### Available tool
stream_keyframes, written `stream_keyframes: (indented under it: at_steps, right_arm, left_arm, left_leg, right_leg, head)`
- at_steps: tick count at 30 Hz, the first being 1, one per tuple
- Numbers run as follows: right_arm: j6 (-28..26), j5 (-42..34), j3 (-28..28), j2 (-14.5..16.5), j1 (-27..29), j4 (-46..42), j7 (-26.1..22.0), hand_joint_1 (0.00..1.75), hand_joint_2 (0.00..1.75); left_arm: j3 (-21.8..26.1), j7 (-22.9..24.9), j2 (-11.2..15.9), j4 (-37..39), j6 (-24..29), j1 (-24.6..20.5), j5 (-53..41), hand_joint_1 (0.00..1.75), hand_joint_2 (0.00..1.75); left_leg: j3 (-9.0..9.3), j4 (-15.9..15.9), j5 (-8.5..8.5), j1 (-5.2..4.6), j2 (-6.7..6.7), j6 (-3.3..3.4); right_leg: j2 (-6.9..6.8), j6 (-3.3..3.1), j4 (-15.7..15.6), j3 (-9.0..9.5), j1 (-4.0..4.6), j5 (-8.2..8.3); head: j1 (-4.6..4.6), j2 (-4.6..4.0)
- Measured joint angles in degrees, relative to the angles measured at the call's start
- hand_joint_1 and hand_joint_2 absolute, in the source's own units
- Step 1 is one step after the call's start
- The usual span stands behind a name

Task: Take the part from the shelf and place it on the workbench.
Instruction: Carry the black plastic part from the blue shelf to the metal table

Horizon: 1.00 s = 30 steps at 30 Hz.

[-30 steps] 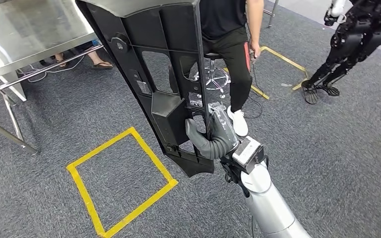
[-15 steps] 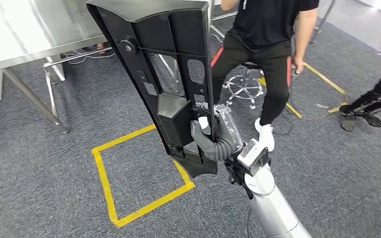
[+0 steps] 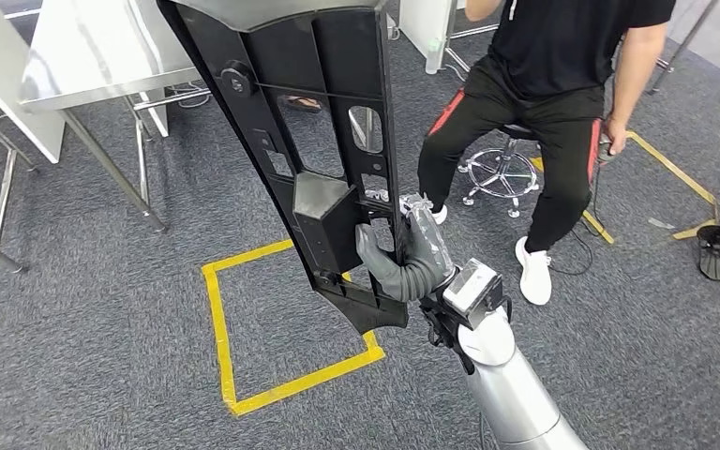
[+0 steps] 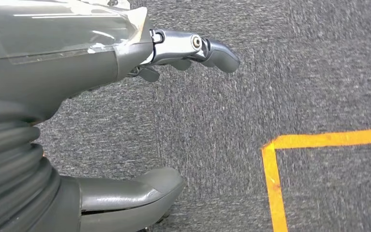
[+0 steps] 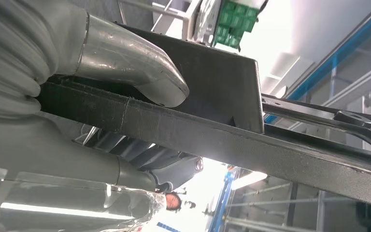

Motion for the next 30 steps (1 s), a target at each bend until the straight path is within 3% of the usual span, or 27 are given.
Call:
stream_keyframes:
  at_steps: [2,3,5,6,8,10,12,13,15,16,18,20,23,27,30]
  right_arm:
    - [0.0,0.0,0.0,0.1,-0.1,0.0,0.0,1.75,1.75]
    - [0.0,0.0,0.0,0.2,-0.1,0.0,0.0,1.75,1.75]
    - [0.0,0.0,-0.1,0.3,-0.2,0.0,0.0,1.75,1.75]
    - [0.0,0.0,-0.1,0.3,-0.3,0.0,0.0,1.75,1.75]
    - [0.0,-0.1,-0.2,0.4,-0.4,0.0,0.0,1.75,1.75]
    - [-0.1,-0.1,-0.5,0.3,-0.4,0.0,0.0,1.75,1.75]
    - [-0.1,-0.2,-0.8,0.3,-0.3,0.0,0.1,1.75,1.75]
    - [-0.2,-0.2,-1.0,0.3,-0.2,0.1,0.1,1.75,1.75]
    - [-0.4,-0.2,-1.2,0.4,-0.2,0.1,0.2,1.75,1.75]
    - [-0.6,-0.2,-1.3,0.5,-0.3,0.0,0.3,1.75,1.75]
    - [-0.9,0.0,-1.5,0.8,-0.3,0.0,0.6,1.75,1.75]
    - [-1.0,0.1,-1.6,1.1,-0.2,0.0,0.8,1.75,1.75]
    - [-1.1,0.1,-1.7,1.5,-0.2,0.0,0.9,1.75,1.75]
    - [-1.1,0.1,-1.8,1.7,-0.2,0.0,0.9,1.75,1.75]
    - [-1.1,0.2,-1.9,1.7,-0.2,0.0,0.9,1.75,1.75]
  left_arm:
    - [0.0,0.0,0.1,0.0,0.0,-0.2,0.0,0.0,1.75]
    - [0.0,0.0,0.1,0.0,0.0,-0.2,0.0,0.0,1.75]
    - [0.0,0.0,0.1,0.0,0.0,-0.2,0.1,0.0,1.75]
    - [0.1,0.0,0.0,0.0,0.0,-0.2,0.2,0.0,1.75]
    - [0.1,0.1,0.0,-0.1,0.0,-0.2,0.4,0.0,1.75]
    - [0.1,0.1,-0.1,-0.1,-0.1,-0.3,0.5,0.0,1.75]
    - [0.1,0.2,-0.2,0.0,-0.1,-0.2,0.4,0.0,1.75]
    - [0.1,0.3,-0.2,0.0,-0.1,-0.1,0.4,0.0,1.75]
    - [0.1,0.4,-0.3,-0.1,0.0,-0.1,0.1,0.0,1.75]
    - [0.1,0.4,-0.2,-0.1,0.0,-0.1,0.0,0.0,1.75]
    - [0.1,0.5,-0.1,-0.1,0.2,0.0,-0.1,0.0,1.75]
    - [0.1,0.5,0.1,-0.1,0.3,0.1,-0.2,0.0,1.75]
    - [0.1,0.5,0.1,-0.1,0.4,0.1,-0.2,0.0,1.75]
    - [0.1,0.5,0.1,-0.1,0.5,0.1,-0.3,0.0,1.75]
    - [0.1,0.6,0.1,-0.1,0.5,0.1,-0.3,0.0,1.75]
  left_leg:
    - [3.0,-5.7,1.85,-0.61,2.06,0.71]
    - [3.31,-6.5,1.82,-0.88,2.37,0.93]
    - [3.42,-6.9,2.02,-0.8,1.05,1.33]
    - [3.7,-7.3,2.21,-0.64,0.52,1.61]
    - [4.32,-8.1,2.64,-0.17,-0.44,2.22]
    - [4.42,-8.1,2.66,-0.12,-1.42,2.48]
    - [4.45,-8.1,2.59,-0.1,-2.47,2.44]
    - [4.53,-8.1,2.53,-0.06,-2.93,2.35]
    - [4.77,-7.9,2.23,0.06,-3.72,1.9]
    - [4.78,-7.6,1.98,0.0,-4.02,1.54]
    - [4.56,-7.1,1.57,-0.2,-4.3,1.27]
    - [4.42,-6.9,1.5,-0.28,-4.27,1.85]
    - [4.62,-7.2,1.56,-0.21,-4.16,2.28]
    - [4.8,-7.5,1.6,-0.14,-4.09,2.17]
    - [4.82,-7.5,1.6,-0.02,-4.07,1.25]
  right_leg:
    - [-0.97,0.42,0.0,0.34,0.41,-0.4]
    - [-1.44,0.67,-0.1,0.44,0.56,-0.56]
    - [-2.29,1.12,-0.2,0.56,0.73,-0.83]
    - [-1.76,1.31,0.2,0.49,0.71,-1.19]
    - [0.93,1.29,4.2,-1.23,0.63,-3.12]
    - [3.35,1.04,11.8,-5.14,0.3,-5.96]
    - [3.83,1.55,16.3,-8.12,0.06,-6.82]
    - [3.85,2.14,15.4,-8.07,-0.07,-5.87]
    - [3.87,3.43,7.6,-4.96,-0.47,-2.05]
    - [3.95,3.68,3.8,-3.18,-0.6,-0.39]
    - [4.08,3.24,-0.1,-1.43,-0.76,1.2]
    - [4.18,2.62,-0.1,-1.45,-0.69,1.4]
    - [4.35,2.48,-0.1,-1.47,-0.46,1.4]
    - [4.4,2.21,-0.1,-1.46,-0.25,1.31]
    - [4.39,1.82,-0.1,-1.46,-0.08,1.25]
  head:
    - [0.02,0.0]
    - [0.04,0.0]
    - [0.05,0.0]
    - [0.08,0.0]
    - [0.18,0.0]
    - [0.31,0.0]
    - [0.38,0.0]
    - [0.39,0.0]
    - [0.4,0.0]
    - [0.42,0.0]
    - [0.4,0.0]
    - [0.35,0.0]
    - [0.36,0.0]
    - [0.36,0.0]
    - [0.36,0.0]
